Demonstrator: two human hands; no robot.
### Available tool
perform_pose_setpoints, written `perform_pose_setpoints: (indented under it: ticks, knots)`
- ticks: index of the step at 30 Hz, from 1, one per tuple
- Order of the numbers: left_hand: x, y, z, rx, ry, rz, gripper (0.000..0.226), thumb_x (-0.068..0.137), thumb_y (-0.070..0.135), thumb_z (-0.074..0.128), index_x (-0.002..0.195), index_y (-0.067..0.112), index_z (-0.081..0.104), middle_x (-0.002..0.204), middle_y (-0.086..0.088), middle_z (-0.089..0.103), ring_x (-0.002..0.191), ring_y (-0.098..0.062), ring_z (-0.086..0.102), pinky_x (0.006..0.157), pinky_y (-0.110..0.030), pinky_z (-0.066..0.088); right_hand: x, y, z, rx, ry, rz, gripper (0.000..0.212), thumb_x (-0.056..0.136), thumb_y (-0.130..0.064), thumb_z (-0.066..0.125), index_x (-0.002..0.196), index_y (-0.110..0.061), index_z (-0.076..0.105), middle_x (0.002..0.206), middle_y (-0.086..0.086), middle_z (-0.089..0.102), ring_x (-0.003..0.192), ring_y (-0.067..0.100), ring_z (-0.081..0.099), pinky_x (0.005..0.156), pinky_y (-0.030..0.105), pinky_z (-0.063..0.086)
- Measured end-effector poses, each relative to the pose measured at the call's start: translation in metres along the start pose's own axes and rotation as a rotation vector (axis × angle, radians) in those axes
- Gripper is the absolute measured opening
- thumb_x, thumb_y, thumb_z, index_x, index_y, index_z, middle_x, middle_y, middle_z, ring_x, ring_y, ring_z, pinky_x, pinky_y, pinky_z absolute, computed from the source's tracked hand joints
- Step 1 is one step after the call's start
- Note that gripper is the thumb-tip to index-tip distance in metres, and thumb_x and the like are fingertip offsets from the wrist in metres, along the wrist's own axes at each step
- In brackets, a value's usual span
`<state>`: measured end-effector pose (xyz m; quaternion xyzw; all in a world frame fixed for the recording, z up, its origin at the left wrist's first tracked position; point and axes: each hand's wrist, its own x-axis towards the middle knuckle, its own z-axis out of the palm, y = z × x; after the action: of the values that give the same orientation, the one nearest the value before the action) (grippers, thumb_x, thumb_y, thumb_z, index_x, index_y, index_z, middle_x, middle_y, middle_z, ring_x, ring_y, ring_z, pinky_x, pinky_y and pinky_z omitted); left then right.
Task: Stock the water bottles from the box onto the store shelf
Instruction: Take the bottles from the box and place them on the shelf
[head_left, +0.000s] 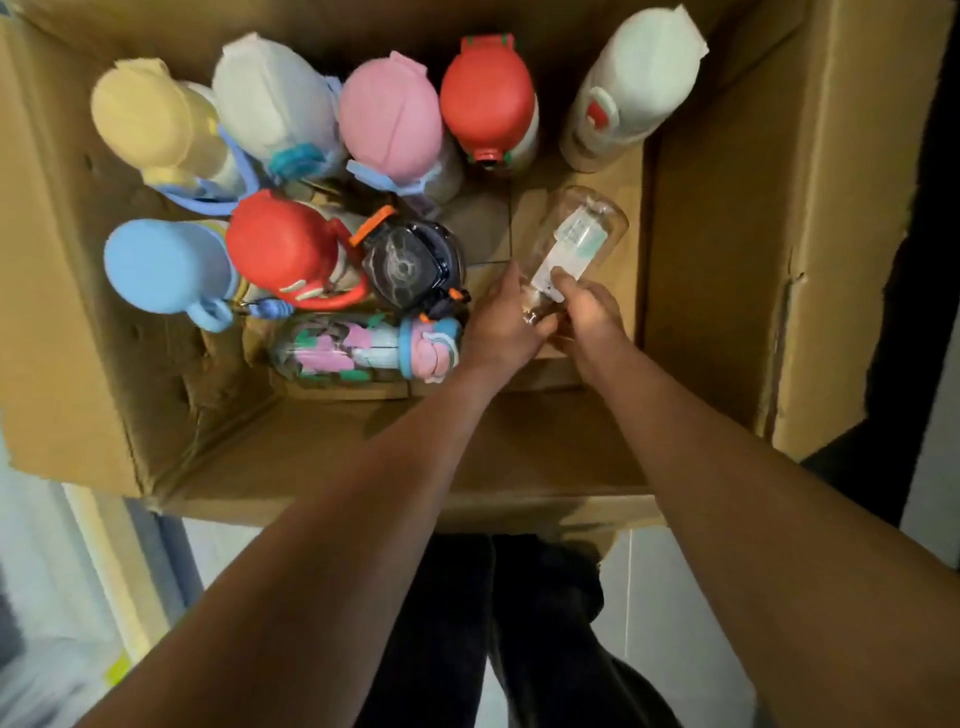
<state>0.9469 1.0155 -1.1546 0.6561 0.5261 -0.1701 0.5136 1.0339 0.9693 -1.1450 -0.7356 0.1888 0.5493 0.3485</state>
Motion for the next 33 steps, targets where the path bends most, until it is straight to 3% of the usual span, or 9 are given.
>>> perform_pose_setpoints:
  ticks: [5,10,16,20,24,26,29,31,33]
  knots:
    - [-0.027,0.009,-0.021,-0.076,-0.025,0.011,0.063,0.082,0.029,0.067,0.137,0.024,0.036,0.127,0.002,0.058,0.110,-0.020,0.059,0.089,-0.033,0.049,-0.026,-0.006,0.000,0.009,0.009,0.001,0.037,0.088,-0.032,0.064,0.118,-0.014,0.053,0.110,0.009,0.067,0.097,0.026,0.067,0.088,0.045,0.055]
    - [-0.095,0.041,-0.057,-0.093,-0.029,0.030,0.064,0.079,0.043,0.066,0.135,0.028,0.038,0.124,0.005,0.062,0.111,-0.016,0.059,0.095,-0.038,0.049,-0.105,-0.030,-0.015,-0.005,-0.064,0.008,0.034,0.087,-0.034,0.067,0.113,-0.017,0.054,0.106,0.007,0.068,0.093,0.024,0.067,0.075,0.040,0.057]
    - [-0.196,0.086,-0.111,-0.108,0.015,0.054,0.068,0.076,0.056,0.064,0.133,0.027,0.041,0.121,0.004,0.064,0.109,-0.016,0.060,0.095,-0.037,0.048,-0.229,-0.067,-0.033,-0.133,-0.130,-0.037,0.046,0.087,-0.039,0.067,0.123,-0.014,0.052,0.104,0.005,0.066,0.082,0.018,0.067,0.065,0.034,0.057]
    - [-0.261,0.107,-0.139,-0.164,0.029,0.024,0.078,0.064,0.071,0.058,0.130,0.035,0.040,0.121,0.012,0.064,0.109,-0.011,0.061,0.095,-0.039,0.049,-0.303,-0.079,-0.041,-0.239,-0.192,-0.083,0.057,0.081,-0.048,0.069,0.126,-0.019,0.052,0.116,0.005,0.067,0.095,0.022,0.069,0.077,0.039,0.059]
    - [-0.341,0.130,-0.175,-0.125,0.131,0.002,0.079,0.077,0.064,0.058,0.142,0.029,0.031,0.130,0.016,0.052,0.115,-0.008,0.052,0.096,-0.037,0.046,-0.392,-0.093,-0.045,-0.359,-0.291,-0.152,0.044,0.088,-0.045,0.063,0.123,-0.022,0.052,0.107,0.002,0.070,0.098,0.023,0.068,0.092,0.041,0.053]
    - [-0.378,0.131,-0.188,-0.072,0.192,-0.001,0.080,0.074,0.070,0.055,0.141,0.033,0.030,0.132,0.014,0.053,0.116,-0.012,0.055,0.093,-0.039,0.049,-0.434,-0.095,-0.047,-0.403,-0.357,-0.180,0.031,0.091,-0.040,0.060,0.116,-0.021,0.057,0.098,0.002,0.072,0.089,0.019,0.070,0.082,0.033,0.057]
    - [-0.444,0.125,-0.214,0.003,0.274,0.000,0.079,0.072,0.069,0.056,0.139,0.036,0.032,0.129,0.010,0.056,0.113,-0.015,0.057,0.087,-0.038,0.051,-0.501,-0.091,-0.044,-0.535,-0.360,-0.280,0.014,0.094,-0.030,0.058,0.095,-0.017,0.055,0.079,0.003,0.061,0.062,0.010,0.062,0.050,0.019,0.051]
    - [-0.494,0.113,-0.230,0.036,0.349,-0.008,0.069,0.075,0.061,0.061,0.135,0.036,0.037,0.119,0.012,0.057,0.107,-0.013,0.057,0.081,-0.033,0.049,-0.545,-0.084,-0.040,-0.742,-0.328,-0.400,0.013,0.094,-0.027,0.058,0.099,-0.016,0.053,0.092,0.008,0.064,0.077,0.017,0.063,0.063,0.027,0.052]
    - [-0.529,0.100,-0.243,0.110,0.386,-0.032,0.067,0.075,0.061,0.061,0.132,0.032,0.040,0.118,0.004,0.061,0.107,-0.021,0.060,0.079,-0.034,0.049,-0.571,-0.082,-0.034,-0.959,-0.323,-0.634,0.015,0.092,-0.022,0.057,0.104,-0.014,0.056,0.102,0.011,0.067,0.087,0.021,0.061,0.076,0.035,0.048]
